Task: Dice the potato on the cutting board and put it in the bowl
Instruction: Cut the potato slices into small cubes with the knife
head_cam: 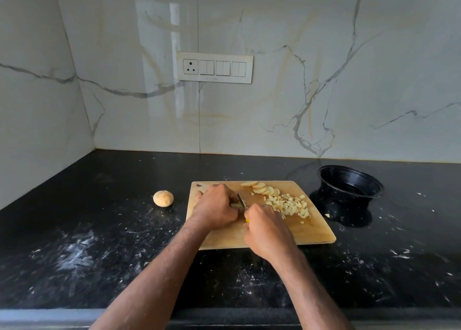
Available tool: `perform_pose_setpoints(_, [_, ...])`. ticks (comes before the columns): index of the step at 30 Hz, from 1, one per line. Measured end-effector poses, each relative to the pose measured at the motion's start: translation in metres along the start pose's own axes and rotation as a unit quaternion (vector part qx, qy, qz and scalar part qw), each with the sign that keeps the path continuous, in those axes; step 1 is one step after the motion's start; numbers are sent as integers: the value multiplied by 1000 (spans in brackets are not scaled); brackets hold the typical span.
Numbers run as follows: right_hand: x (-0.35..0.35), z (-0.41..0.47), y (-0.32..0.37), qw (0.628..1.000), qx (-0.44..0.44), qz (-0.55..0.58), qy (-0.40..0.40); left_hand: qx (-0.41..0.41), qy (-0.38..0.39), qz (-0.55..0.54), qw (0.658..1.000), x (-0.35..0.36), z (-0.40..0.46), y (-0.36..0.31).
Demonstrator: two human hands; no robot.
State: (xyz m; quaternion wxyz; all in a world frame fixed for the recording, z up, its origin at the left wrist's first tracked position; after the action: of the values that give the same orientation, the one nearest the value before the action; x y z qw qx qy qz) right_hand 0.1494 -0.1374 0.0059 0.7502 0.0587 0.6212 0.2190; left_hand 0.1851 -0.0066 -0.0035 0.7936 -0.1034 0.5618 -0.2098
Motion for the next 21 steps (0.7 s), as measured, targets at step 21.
perform_pose_setpoints(21, [-12, -18, -30, 996, 8, 56, -76, 16, -28, -5, 999, -4, -5, 4])
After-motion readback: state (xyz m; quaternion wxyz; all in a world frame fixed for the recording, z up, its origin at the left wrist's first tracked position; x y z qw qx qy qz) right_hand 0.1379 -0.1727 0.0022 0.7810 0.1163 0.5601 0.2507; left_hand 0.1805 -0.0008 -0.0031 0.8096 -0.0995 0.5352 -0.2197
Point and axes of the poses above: each hand's wrist, its own z-axis towards the middle knuckle, its own x-axis out of the palm, y = z × x, the point moved 10 cm from there along z, towards the middle knuckle, and after that the axes turned 15 degrees about x, right-handed, at the moved point
